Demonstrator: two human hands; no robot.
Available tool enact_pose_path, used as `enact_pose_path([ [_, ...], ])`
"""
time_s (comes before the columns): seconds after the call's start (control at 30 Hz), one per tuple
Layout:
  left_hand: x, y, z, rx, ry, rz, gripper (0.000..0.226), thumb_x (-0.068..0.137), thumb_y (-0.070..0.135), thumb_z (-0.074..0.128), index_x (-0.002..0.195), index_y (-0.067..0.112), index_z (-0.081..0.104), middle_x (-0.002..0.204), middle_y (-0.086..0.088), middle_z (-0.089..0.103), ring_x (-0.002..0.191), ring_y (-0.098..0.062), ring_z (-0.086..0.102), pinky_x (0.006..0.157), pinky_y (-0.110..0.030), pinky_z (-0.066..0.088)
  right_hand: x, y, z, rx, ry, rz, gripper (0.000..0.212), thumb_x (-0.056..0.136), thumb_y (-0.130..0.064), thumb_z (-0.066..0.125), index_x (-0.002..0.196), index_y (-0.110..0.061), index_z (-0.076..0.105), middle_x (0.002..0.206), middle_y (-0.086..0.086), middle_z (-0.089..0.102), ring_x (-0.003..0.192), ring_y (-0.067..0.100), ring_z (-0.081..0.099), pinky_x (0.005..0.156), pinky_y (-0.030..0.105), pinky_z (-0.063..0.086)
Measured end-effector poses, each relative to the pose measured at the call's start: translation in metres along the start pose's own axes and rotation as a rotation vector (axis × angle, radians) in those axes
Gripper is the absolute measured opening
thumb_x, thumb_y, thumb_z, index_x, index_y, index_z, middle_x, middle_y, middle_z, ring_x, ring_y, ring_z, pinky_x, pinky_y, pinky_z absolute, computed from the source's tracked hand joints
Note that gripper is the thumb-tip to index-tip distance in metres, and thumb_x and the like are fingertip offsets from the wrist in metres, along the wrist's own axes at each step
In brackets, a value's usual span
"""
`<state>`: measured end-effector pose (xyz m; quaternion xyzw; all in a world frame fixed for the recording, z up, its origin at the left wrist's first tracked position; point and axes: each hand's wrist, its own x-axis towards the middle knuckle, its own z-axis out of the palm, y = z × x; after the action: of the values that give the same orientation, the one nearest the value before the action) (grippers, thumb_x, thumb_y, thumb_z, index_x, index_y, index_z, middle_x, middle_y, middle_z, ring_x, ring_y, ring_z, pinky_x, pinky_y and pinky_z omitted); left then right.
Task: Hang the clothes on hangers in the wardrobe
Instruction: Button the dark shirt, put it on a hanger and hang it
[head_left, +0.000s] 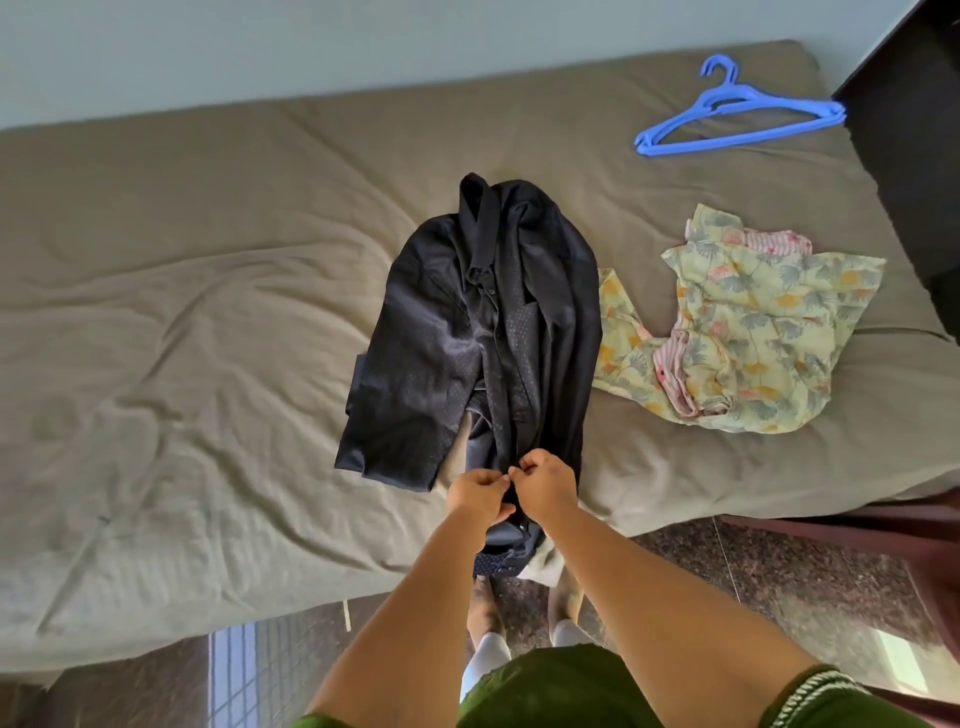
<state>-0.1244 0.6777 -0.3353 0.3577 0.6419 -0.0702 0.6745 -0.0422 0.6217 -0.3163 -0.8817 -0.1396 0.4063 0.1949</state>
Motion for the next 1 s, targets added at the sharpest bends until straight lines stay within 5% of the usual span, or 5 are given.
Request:
enact_pose_path([
  [0.1,-0.023,0.011,-0.001,0.057,0.090,0.130,0.007,0.091,0.013,0.066,0.089,0.007,0.063,0.069,-0.006,0.063,0.058,-0.014,0.060,0.047,-0.020,0.050,-0.010,-0.005,-0.022,0.017,0.034,-0.061,0.013,0.085,-0.024,0.070,0.088,-0.011,0.068,0.065,-0.002,0.059,0.076,0.018,0.058,0.070,0.024,0.042],
  [0.33,-0.050,0.041,-0.004,0.319,0.031,0.291,0.021,0.089,0.005,0.063,0.076,0.021,0.064,0.078,-0.005,0.066,0.076,-0.021,0.059,0.072,-0.031,0.047,-0.023,-0.023,-0.073,0.038,-0.039,-0.072,0.032,0.084,-0.022,0.072,0.062,-0.019,0.049,0.061,-0.006,0.048,0.070,0.019,0.051,0.064,0.023,0.037],
  [0.57,-0.006,0.009,-0.041,0.519,0.388,0.129,0.043,0.094,0.018,0.054,0.135,0.008,0.047,0.139,-0.018,0.046,0.127,-0.035,0.046,0.104,-0.036,0.036,-0.006,-0.004,-0.055,-0.171,-0.035,-0.110,0.038,0.089,-0.026,0.065,0.063,-0.026,0.038,0.064,-0.012,0.042,0.079,0.018,0.051,0.068,0.022,0.035],
  [0.87,0.020,-0.013,-0.015,0.335,0.252,0.183,0.019,0.088,0.021,0.069,0.071,0.015,0.064,0.074,-0.003,0.066,0.079,-0.024,0.062,0.075,-0.027,0.048,-0.002,0.017,-0.021,-0.111,-0.023,-0.163,0.023,0.090,-0.025,0.064,0.077,-0.019,0.046,0.057,-0.008,0.045,0.086,0.030,0.062,0.067,0.024,0.036],
  [1.0,0.011,-0.006,-0.006,0.313,0.212,0.159,0.009,0.089,0.006,0.063,0.083,0.012,0.060,0.085,-0.007,0.068,0.080,-0.021,0.066,0.074,-0.030,0.054,-0.002,0.012,-0.031,-0.112,-0.033,-0.178,0.016,0.090,-0.025,0.065,0.084,-0.017,0.052,0.068,-0.001,0.054,0.090,0.030,0.062,0.069,0.024,0.037],
])
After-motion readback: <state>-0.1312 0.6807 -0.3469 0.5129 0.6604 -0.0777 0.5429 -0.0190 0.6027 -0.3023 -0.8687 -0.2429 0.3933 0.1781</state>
